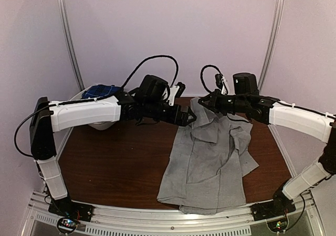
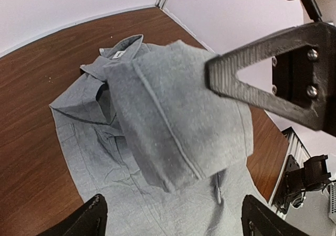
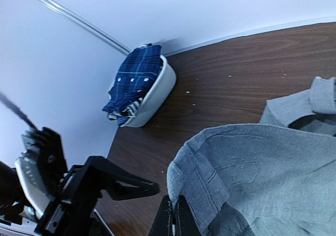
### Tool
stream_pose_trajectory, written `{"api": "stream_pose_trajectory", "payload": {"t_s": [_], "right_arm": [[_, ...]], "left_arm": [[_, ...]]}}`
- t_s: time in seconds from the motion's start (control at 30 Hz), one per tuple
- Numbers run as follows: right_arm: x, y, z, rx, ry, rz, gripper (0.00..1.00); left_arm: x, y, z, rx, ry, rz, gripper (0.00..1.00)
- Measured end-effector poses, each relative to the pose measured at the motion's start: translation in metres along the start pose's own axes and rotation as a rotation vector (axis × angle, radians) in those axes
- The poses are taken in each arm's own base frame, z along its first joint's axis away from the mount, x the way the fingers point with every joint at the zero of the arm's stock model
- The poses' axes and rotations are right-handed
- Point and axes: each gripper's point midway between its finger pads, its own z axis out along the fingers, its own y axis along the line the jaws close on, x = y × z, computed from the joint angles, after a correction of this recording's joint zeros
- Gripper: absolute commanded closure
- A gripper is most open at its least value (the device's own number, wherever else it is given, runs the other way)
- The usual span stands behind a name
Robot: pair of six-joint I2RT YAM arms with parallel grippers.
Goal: Fold and stack the long sleeve shirts
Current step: Flatten out the crumpled shirt at the center of the board.
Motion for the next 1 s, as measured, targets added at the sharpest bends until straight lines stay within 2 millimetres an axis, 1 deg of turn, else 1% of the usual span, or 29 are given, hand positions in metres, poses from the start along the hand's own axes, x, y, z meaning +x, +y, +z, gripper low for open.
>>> {"api": "stream_pose_trajectory", "payload": {"t_s": [0.07,0.17,0.23,0.3,0.37,0.43,0.57,0.67,0.73,0.8,0.87,0.97,1.0], "right_arm": [[0.0,0.015,0.006,-0.052,0.006,0.003,1.0],[-0.001,0.035,0.013,-0.117,0.011,0.009,1.0],[0.001,0.044,0.016,-0.147,0.018,0.011,1.0],[0.002,0.05,0.019,-0.165,0.024,0.012,1.0],[0.005,0.053,0.021,-0.174,0.03,0.017,1.0],[0.007,0.052,0.024,-0.176,0.034,0.024,1.0],[0.009,0.05,0.027,-0.172,0.041,0.028,1.0],[0.01,0.05,0.028,-0.167,0.041,0.026,1.0],[0.01,0.047,0.028,-0.151,0.039,0.021,0.87],[0.011,0.038,0.029,-0.109,0.031,0.008,0.74],[0.009,0.024,0.029,-0.051,0.019,-0.004,0.67],[0.006,-0.004,0.022,0.041,-0.005,-0.008,0.62],[0.005,-0.018,0.018,0.081,-0.018,-0.004,0.61]], "left_arm": [[-0.005,0.005,0.003,0.012,-0.013,-0.002,0.06],[-0.006,0.013,0.008,0.022,-0.016,-0.01,0.06],[-0.006,0.015,0.011,0.031,-0.017,-0.012,0.09],[-0.006,0.013,0.013,0.042,-0.017,-0.011,0.15],[-0.004,0.013,0.016,0.048,-0.015,-0.013,0.26],[-0.003,0.013,0.02,0.054,-0.014,-0.018,0.4],[0.001,0.019,0.027,0.04,-0.008,-0.034,0.8],[0.0,0.024,0.028,0.019,-0.015,-0.048,0.99],[-0.004,0.029,0.027,-0.003,-0.031,-0.051,1.0],[-0.008,0.038,0.026,-0.04,-0.046,-0.057,1.0],[-0.012,0.054,0.023,-0.086,-0.055,-0.069,1.0],[-0.024,0.094,0.012,-0.185,-0.075,-0.099,1.0],[-0.029,0.111,0.006,-0.225,-0.085,-0.108,1.0]]}}
